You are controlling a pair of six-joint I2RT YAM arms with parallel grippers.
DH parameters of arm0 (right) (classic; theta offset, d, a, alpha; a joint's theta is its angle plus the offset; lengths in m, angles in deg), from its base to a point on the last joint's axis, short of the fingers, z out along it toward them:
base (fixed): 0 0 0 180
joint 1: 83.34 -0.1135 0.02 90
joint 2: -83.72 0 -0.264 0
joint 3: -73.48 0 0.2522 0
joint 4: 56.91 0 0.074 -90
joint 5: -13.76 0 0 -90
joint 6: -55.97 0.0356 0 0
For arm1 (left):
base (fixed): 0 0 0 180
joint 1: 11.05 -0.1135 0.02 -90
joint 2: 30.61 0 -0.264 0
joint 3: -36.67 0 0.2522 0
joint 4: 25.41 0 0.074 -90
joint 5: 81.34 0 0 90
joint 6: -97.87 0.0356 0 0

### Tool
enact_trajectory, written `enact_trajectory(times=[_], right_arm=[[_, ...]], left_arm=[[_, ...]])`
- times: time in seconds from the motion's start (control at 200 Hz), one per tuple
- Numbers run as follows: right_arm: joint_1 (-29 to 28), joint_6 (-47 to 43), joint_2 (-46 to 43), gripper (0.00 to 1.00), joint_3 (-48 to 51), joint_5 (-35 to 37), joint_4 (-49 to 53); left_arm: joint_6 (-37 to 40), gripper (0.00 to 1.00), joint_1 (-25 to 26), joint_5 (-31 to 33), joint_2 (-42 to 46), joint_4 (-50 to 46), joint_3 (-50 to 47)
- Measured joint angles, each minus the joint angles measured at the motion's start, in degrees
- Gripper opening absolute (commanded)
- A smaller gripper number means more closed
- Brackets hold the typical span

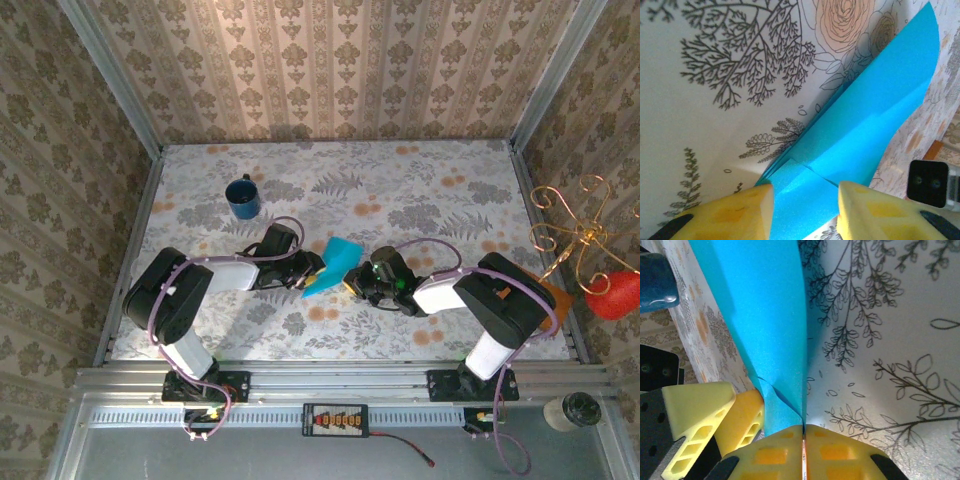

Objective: Fold a paper plane with a square sheet of paper (pick it up from the middle)

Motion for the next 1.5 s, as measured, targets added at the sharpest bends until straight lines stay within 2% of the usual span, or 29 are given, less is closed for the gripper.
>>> enact_trajectory(times=[0.09, 0.3, 0.46, 0.6, 0.84, 1.19, 1.5], right_arm=[[-0.1, -0.5, -1.2, 0.08, 0.0, 0.2, 0.7], [0.0, -2.1, -5.4, 0.06, -0.5, 1.7, 6.3], [0.8, -3.1, -7.4, 0.06, -2.8, 2.2, 12.2], [2.1, -3.3, -8.5, 0.06, -4.3, 2.4, 15.5], [4.0, -4.6, -9.2, 0.06, -6.3, 2.0, 18.7], [5.5, -5.7, -9.2, 0.06, -6.7, 0.8, 19.3], [6.9, -5.7, -9.2, 0.07, -6.7, -0.2, 19.3]], left_arm=[[3.1, 0.46, 0.0, 2.3, 2.2, -3.8, 0.3], [14.7, 0.48, 0.1, 8.6, 12.1, -11.1, 0.6], [26.6, 0.67, 2.1, 11.5, 17.7, -11.5, 0.6], [36.0, 0.78, 6.1, 15.1, 19.9, -12.5, 0.6], [50.8, 0.79, 11.2, 18.8, 18.9, -13.0, 0.6], [68.6, 0.77, 17.5, 23.9, 9.6, -16.9, 6.2], [78.6, 0.74, 18.9, 28.0, 5.2, -11.9, 6.3]])
